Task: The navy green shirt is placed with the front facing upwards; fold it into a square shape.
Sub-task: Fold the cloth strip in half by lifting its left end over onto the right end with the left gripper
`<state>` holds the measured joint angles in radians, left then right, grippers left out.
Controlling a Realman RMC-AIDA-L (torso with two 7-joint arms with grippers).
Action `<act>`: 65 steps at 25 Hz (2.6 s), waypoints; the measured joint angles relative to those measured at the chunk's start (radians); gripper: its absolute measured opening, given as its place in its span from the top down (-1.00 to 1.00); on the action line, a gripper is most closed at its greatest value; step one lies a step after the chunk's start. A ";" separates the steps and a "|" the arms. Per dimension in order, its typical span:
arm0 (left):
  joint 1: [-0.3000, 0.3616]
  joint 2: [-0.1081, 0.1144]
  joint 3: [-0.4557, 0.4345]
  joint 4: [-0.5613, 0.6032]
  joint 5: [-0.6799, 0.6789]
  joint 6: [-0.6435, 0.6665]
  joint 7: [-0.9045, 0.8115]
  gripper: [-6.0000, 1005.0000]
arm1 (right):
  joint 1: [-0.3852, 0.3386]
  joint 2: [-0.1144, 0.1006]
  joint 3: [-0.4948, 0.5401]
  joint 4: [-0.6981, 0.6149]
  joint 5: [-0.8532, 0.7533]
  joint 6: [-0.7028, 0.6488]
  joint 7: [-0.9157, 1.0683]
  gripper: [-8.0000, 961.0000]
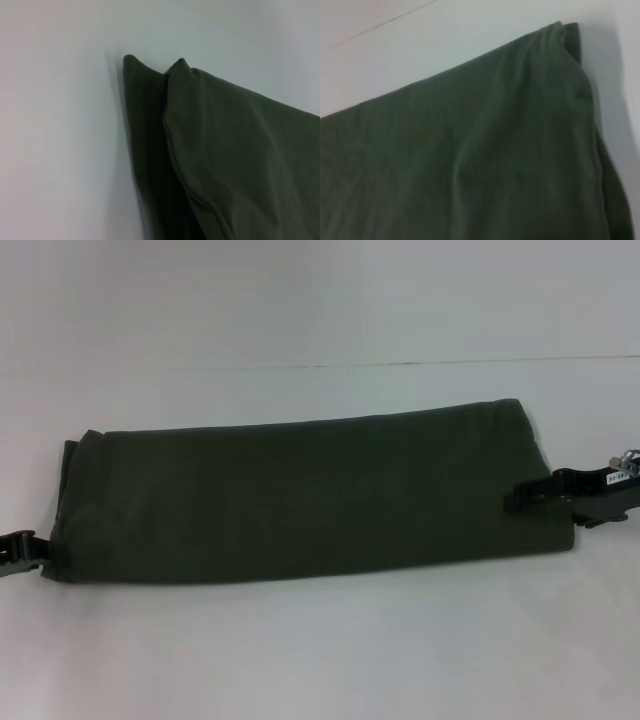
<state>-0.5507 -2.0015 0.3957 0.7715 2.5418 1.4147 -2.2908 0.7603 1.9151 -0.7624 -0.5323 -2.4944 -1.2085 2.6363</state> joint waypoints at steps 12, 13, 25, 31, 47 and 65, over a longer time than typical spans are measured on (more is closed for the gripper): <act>0.000 0.001 0.000 0.000 0.000 0.003 -0.006 0.96 | 0.010 0.003 -0.035 -0.007 -0.068 0.000 0.050 -0.53; 0.000 0.001 0.000 0.000 0.000 0.003 -0.006 0.96 | 0.010 0.003 -0.035 -0.008 -0.069 0.000 0.050 -0.47; -0.001 0.003 0.000 0.001 0.000 0.008 -0.006 0.95 | 0.012 0.004 -0.038 -0.009 -0.069 -0.002 0.041 0.48; -0.002 0.005 -0.006 0.011 0.010 0.027 -0.006 0.95 | 0.008 0.002 -0.065 -0.010 -0.069 -0.016 0.030 0.79; 0.012 0.037 -0.063 0.133 0.193 0.299 -0.032 0.95 | -0.029 -0.002 -0.084 -0.037 -0.123 -0.289 -0.128 0.91; 0.029 0.056 -0.127 0.191 0.291 0.462 0.000 0.95 | -0.045 0.027 -0.069 -0.134 -0.155 -0.445 -0.189 0.81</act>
<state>-0.5220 -1.9457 0.2685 0.9625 2.8329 1.8766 -2.2907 0.7155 1.9421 -0.8313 -0.6663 -2.6497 -1.6536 2.4477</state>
